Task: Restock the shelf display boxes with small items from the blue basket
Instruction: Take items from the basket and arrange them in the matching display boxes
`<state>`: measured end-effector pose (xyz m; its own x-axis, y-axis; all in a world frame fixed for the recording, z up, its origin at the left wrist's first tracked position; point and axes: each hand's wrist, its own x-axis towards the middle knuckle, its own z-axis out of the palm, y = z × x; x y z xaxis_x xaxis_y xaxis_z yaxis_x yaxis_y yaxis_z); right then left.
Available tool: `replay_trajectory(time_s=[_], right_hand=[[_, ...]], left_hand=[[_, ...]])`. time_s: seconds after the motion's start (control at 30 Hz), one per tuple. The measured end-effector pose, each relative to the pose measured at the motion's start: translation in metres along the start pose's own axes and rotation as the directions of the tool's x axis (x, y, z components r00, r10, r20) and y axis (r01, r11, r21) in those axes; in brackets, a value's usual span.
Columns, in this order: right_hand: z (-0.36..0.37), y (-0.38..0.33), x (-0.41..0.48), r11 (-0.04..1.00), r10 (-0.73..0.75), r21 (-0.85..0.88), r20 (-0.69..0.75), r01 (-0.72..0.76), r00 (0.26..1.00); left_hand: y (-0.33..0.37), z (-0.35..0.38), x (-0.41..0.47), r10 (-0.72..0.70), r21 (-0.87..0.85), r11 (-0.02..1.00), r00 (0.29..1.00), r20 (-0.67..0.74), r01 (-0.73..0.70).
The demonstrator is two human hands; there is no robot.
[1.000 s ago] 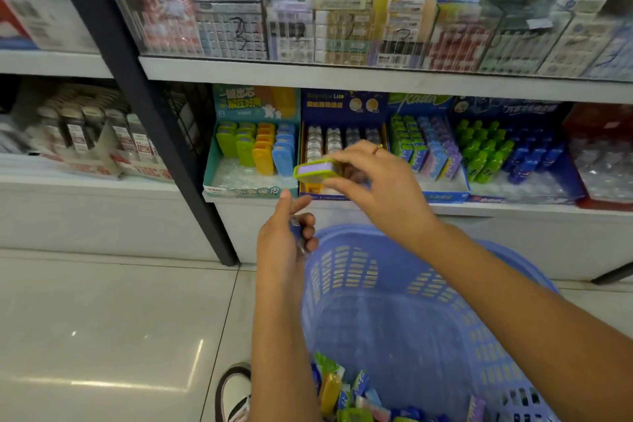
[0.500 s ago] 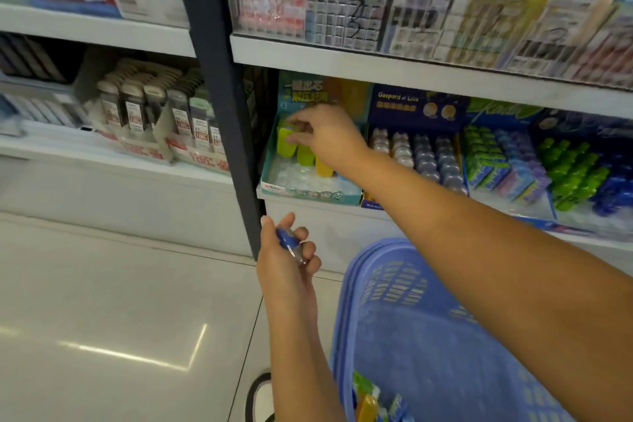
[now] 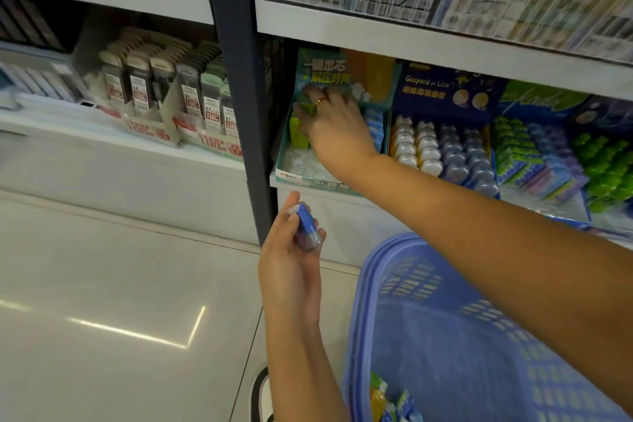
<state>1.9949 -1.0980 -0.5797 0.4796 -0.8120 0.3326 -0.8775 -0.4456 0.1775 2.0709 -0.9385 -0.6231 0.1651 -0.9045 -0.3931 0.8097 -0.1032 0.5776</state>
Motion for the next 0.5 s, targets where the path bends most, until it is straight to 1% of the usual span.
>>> replay_trajectory(time_s=[0.17, 0.23, 0.3, 0.33, 0.37, 0.4, 0.43, 0.47, 0.5], right_hand=[[-0.005, -0.005, -0.007, 0.987, 0.003, -0.158, 0.083, 0.01, 0.997], [-0.011, -0.005, -0.007, 0.989, 0.012, -0.149, 0.12, 0.006, 0.993], [-0.02, -0.005, -0.012, 0.997, 0.027, -0.078, 0.134, -0.016, 0.991], [-0.026, -0.005, -0.019, 0.999, 0.033, 0.011, 0.104, -0.034, 0.994], [-0.033, -0.004, -0.029, 0.99, 0.04, 0.136, 0.066, -0.049, 0.997], [-0.04, -0.001, -0.042, 0.951, 0.061, 0.301, 0.041, -0.071, 0.997], [-0.049, 0.002, -0.058, 0.87, 0.104, 0.479, 0.05, -0.116, 0.993], [-0.056, 0.007, -0.076, 0.756, 0.161, 0.629, 0.091, -0.182, 0.983], [-0.063, 0.011, -0.095, 0.618, 0.226, 0.74, 0.159, -0.268, 0.961]], left_hand=[[0.003, 0.001, -0.001, 0.044, 0.057, 0.997, 0.998, 0.044, -0.047], [0.005, 0.003, -0.004, 0.039, 0.094, 0.995, 0.999, 0.028, -0.042], [0.005, 0.006, -0.007, 0.033, 0.116, 0.993, 0.999, 0.012, -0.034], [0.005, 0.007, -0.009, 0.029, 0.104, 0.994, 1.0, 0.011, -0.03], [0.005, 0.009, -0.011, 0.023, 0.081, 0.996, 1.0, 0.018, -0.025], [0.004, 0.011, -0.013, 0.022, 0.06, 0.998, 0.999, 0.032, -0.023], [0.004, 0.013, -0.015, 0.024, 0.049, 0.998, 0.999, 0.048, -0.026], [0.003, 0.015, -0.017, 0.029, 0.044, 0.999, 0.997, 0.065, -0.032], [0.001, 0.018, -0.018, 0.035, 0.042, 0.998, 0.996, 0.078, -0.039]])
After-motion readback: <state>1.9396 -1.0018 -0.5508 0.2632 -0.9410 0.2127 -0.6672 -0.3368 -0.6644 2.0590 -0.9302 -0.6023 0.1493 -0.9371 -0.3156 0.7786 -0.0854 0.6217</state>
